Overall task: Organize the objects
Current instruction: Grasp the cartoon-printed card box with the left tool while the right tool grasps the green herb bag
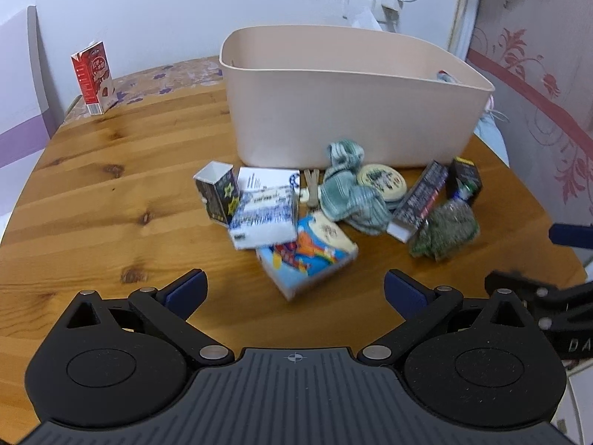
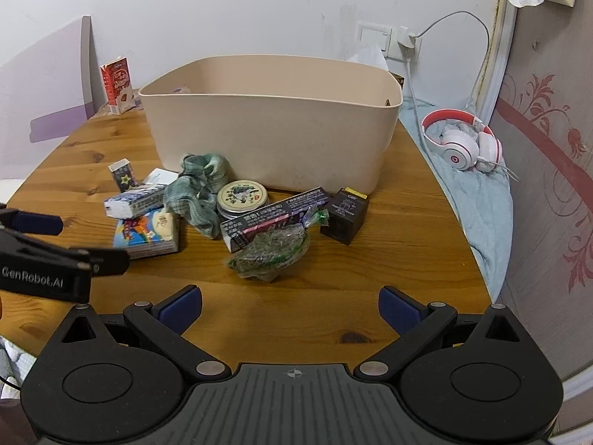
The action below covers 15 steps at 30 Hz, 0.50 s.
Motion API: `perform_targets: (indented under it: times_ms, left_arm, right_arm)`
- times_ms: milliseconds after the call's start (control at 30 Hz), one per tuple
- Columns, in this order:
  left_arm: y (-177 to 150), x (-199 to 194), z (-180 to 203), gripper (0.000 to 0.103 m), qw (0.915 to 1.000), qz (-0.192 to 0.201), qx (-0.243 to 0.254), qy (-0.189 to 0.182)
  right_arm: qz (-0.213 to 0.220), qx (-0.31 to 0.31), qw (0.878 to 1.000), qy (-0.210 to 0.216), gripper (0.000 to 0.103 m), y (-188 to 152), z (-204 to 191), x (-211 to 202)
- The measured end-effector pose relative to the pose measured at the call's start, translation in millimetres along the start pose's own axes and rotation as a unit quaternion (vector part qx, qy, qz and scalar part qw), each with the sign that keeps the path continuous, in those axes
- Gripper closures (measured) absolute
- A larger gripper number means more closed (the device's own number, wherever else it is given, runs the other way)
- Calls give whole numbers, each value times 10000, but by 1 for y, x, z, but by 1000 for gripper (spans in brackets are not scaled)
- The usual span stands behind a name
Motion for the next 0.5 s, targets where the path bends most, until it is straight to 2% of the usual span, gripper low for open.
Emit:
perform_targets:
  times_ms: [167, 367, 500]
  left_arm:
    - [7, 21, 1, 0, 10000, -40, -35, 35]
    - [11, 46, -8, 0, 9990, -176, -406, 0]
    - [13, 61, -8, 0, 9985, -260, -484, 8]
  right_arm:
    - [-29, -56, 10000, 21, 0, 6, 4, 21]
    - [-63, -6, 9999, 103, 0, 15, 7, 46]
    - [-94, 87, 9997, 204, 0, 20, 9, 60]
Point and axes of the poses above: each gripper's, at about its wrist camera, not at the fingertips, and x roughly the way its jaws point, z to its right, y to its top, the point moved 5 cm from there along x, roughly the way its jaws point
